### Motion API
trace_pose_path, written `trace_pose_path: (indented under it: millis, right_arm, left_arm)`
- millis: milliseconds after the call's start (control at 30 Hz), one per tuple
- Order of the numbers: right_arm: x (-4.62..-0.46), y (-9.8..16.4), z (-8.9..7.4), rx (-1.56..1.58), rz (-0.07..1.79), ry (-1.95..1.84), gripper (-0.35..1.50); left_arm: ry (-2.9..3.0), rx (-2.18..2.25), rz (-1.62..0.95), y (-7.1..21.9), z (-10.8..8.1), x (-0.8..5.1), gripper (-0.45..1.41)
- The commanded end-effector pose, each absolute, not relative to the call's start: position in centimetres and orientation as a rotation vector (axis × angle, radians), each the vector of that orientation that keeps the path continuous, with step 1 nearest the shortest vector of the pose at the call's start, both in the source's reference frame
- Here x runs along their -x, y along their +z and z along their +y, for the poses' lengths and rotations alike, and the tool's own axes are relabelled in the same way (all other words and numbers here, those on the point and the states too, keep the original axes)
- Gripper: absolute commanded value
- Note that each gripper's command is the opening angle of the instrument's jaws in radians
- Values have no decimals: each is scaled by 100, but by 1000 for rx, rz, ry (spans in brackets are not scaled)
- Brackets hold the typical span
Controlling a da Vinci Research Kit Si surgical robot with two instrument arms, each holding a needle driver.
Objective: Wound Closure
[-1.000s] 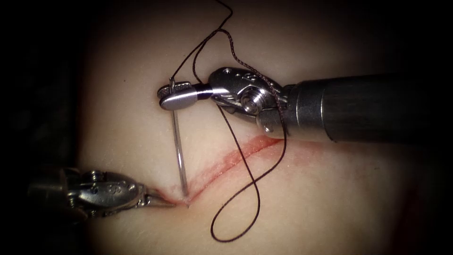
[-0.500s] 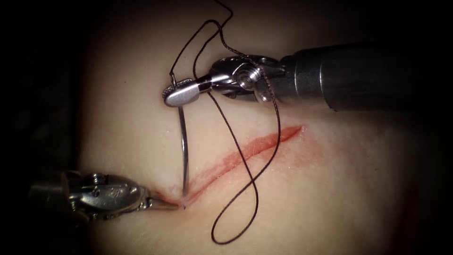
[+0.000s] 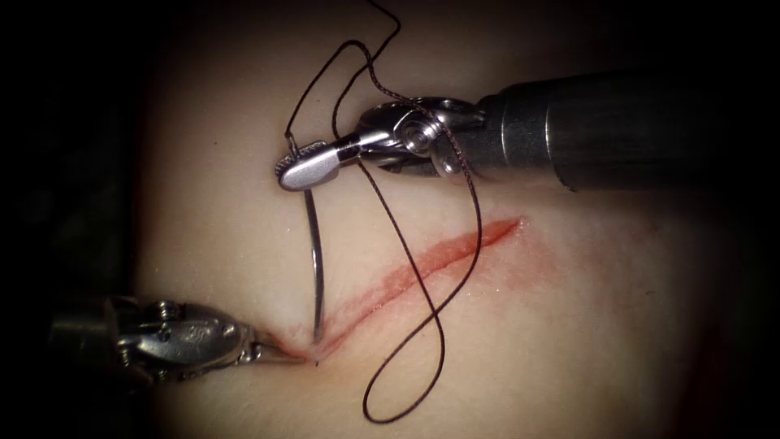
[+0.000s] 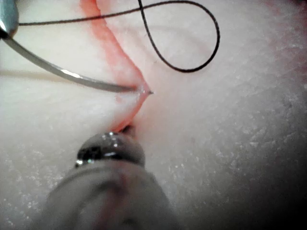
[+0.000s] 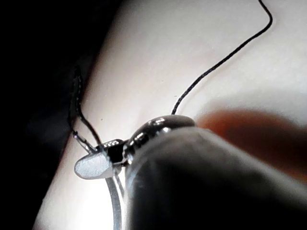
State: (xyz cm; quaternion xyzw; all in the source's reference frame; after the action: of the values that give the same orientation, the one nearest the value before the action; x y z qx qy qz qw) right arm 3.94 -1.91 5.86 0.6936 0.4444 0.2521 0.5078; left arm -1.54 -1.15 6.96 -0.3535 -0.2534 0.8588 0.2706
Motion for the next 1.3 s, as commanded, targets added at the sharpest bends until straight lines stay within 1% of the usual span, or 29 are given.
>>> trace_pose_path:
  millis: [33,567,700,900,1167,1300]
  right_arm:
    - [-403,586,-194,-1679,1064,602,-35]
    - [-406,587,-199,-1690,1047,597,-35]
    - [-408,587,-186,-1620,1131,555,-35]
    - [-408,584,-159,-1417,1300,436,-35]
    - [-406,578,-146,-1262,1371,320,-35]
    - [-405,576,-148,-1196,1355,270,-35]
  left_arm:
    - [2313,952,-684,701,-120,159,-45]
    - [2313,952,-684,701,-119,159,-45]
    - [2313,952,-685,701,-119,159,-45]
    - [2313,952,-685,701,-119,159,-45]
    - [2313,952,-685,701,-119,159,-45]
    - [2313,952,-685,701,-119,159,-45]
